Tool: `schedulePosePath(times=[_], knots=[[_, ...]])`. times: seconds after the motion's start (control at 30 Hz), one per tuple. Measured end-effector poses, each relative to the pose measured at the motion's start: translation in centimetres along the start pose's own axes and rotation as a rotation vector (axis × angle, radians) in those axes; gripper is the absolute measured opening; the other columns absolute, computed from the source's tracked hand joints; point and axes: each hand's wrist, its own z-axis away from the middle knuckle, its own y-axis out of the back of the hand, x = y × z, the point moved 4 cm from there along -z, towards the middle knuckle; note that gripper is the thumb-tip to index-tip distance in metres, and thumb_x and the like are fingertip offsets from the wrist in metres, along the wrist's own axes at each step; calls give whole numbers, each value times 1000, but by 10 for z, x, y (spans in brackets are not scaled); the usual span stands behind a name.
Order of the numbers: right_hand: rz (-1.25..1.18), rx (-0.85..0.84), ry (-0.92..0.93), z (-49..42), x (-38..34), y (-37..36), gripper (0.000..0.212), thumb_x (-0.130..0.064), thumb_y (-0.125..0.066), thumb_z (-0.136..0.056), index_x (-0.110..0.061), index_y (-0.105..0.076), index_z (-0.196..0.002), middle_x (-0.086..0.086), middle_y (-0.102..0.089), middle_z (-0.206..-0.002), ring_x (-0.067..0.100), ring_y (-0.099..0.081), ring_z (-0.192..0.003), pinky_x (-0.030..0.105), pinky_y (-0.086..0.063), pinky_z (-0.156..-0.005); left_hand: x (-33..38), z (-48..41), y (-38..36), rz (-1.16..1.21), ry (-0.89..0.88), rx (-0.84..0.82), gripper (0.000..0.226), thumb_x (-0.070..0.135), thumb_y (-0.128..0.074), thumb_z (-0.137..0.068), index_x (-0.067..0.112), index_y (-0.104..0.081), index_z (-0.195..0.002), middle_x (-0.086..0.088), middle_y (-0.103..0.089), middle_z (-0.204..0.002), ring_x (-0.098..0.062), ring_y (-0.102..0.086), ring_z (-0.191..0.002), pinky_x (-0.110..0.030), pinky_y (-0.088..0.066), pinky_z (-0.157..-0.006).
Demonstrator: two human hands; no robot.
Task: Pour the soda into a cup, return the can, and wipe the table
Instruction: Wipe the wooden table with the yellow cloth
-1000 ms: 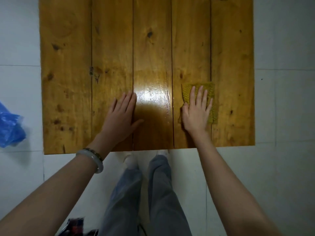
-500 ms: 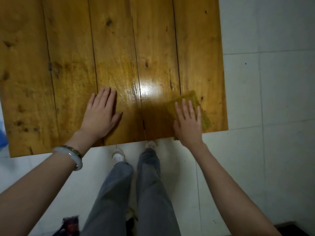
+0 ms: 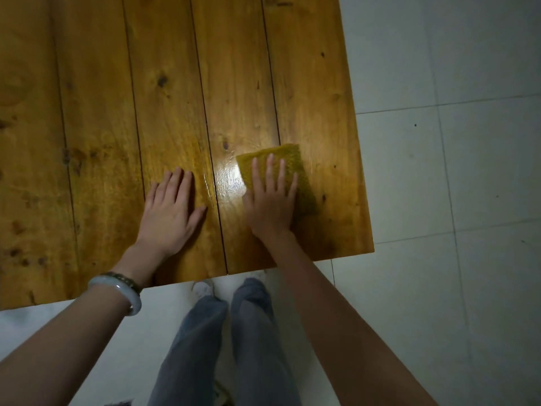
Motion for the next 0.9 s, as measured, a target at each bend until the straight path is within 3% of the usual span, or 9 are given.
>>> schedulePosePath(times=[0.1,0.17,0.37,0.5,0.57,0.67,0.77,0.9], knots=[[-10,-89,221,9,-24,-5,60,-41,-27,-94,-23,-13,-149,7,-8,-157,29,-2,-144,54,3,-115,3,-2,1,9,8,-1,70,53,-28,-95,9,-15,-149,-16,-17,-154,-30,-10,-143,-45,-7,-115],[3,-96,264,2,-9,1,58,-40,-22,-93,-26,-14,-148,5,-9,-157,28,-3,-144,52,2,-115,2,-4,2,2,10,-4,76,56,-22,-91,8,-17,-148,-17,-19,-154,-31,-13,-143,-46,-8,-115],[45,-2,-166,-57,94,39,59,-44,-17,-96,-27,4,-148,5,6,-157,27,7,-144,53,9,-112,-17,-20,5,-17,108,-54,84,71,-17,-85,22,2,-150,-8,-1,-157,-26,1,-144,-48,1,-114],[10,32,-307,-89,103,48,60,-39,-25,-98,-25,3,-149,7,6,-158,29,7,-144,54,4,-114,-28,-25,6,-42,81,-116,87,72,-21,-82,24,9,-148,-8,4,-157,-27,3,-144,-49,3,-114],[12,48,-311,-98,84,49,61,-38,-26,-98,-23,1,-150,10,4,-157,31,5,-144,54,3,-114,-30,-25,10,-79,21,-93,85,72,-22,-86,21,0,-150,-11,-7,-157,-31,-8,-143,-49,0,-114],[28,16,-137,-105,24,39,60,-40,-23,-98,-21,-1,-150,11,2,-157,33,3,-144,53,3,-114,-43,-25,18,-122,-76,-91,79,66,-20,-88,15,-18,-149,-13,-29,-151,-31,-28,-138,-49,-3,-115],[13,-7,-3,-101,-51,26,61,-43,-13,-93,-21,-9,-150,11,-5,-157,33,-2,-144,51,4,-113,-77,-21,30,-122,-85,-77,79,63,-21,-89,12,-20,-148,-14,-31,-150,-30,-27,-138,-48,-3,-115],[52,-143,236,-84,-141,4,58,-42,-22,-98,-25,-2,-149,7,3,-158,29,8,-144,48,13,-111,-122,-15,39,-110,0,-64,80,61,-23,-88,7,-24,-146,-17,-30,-150,-32,-27,-138,-48,-7,-114]])
